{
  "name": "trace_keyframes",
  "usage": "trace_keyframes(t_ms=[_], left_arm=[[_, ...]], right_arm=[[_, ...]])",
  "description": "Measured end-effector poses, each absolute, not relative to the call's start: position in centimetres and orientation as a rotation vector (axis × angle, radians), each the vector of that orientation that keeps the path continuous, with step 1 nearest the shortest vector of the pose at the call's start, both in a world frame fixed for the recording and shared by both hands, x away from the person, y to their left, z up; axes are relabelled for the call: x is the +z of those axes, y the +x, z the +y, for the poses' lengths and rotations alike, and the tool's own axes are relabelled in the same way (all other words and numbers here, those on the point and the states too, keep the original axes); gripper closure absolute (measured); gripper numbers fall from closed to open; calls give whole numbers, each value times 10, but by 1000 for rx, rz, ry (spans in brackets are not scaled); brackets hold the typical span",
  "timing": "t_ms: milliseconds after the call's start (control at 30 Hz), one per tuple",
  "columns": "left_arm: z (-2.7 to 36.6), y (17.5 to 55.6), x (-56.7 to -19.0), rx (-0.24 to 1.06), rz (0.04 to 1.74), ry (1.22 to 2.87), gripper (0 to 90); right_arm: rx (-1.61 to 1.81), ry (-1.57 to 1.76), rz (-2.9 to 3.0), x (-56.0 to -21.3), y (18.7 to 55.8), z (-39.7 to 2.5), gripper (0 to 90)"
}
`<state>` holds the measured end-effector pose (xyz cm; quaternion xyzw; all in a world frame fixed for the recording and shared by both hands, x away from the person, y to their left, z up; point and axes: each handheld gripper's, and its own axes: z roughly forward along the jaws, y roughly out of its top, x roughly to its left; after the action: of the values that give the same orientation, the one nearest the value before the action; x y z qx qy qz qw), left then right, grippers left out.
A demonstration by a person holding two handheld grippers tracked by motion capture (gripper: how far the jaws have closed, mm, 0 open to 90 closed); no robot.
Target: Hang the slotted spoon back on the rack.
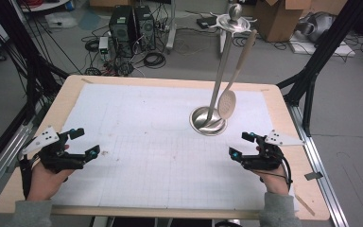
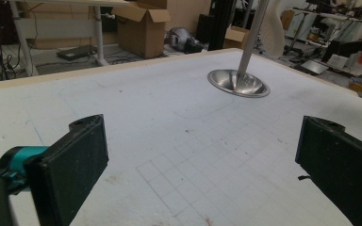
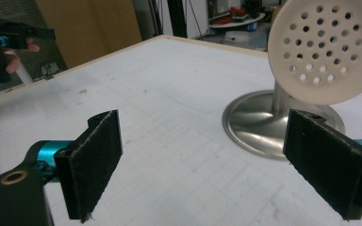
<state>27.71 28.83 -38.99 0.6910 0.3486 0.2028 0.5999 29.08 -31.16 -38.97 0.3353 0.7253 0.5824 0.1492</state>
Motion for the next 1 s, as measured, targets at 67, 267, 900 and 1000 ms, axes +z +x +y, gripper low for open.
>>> trace_keyframes(t_ms=[67, 267, 900, 1000], left_arm=[[291, 277, -391, 471, 813, 1599, 35], [299, 279, -395, 481, 835, 1594, 35], [314, 283, -409, 482, 904, 1594, 35], [312, 285, -411, 478, 921, 1614, 35]], right_arm=[[1675, 985, 2064, -392, 290, -318, 114], [1667, 1054, 2003, -396, 287, -333, 114], [1658, 1158, 1935, -410, 282, -363, 114], [1656, 1150, 1942, -410, 282, -361, 114]])
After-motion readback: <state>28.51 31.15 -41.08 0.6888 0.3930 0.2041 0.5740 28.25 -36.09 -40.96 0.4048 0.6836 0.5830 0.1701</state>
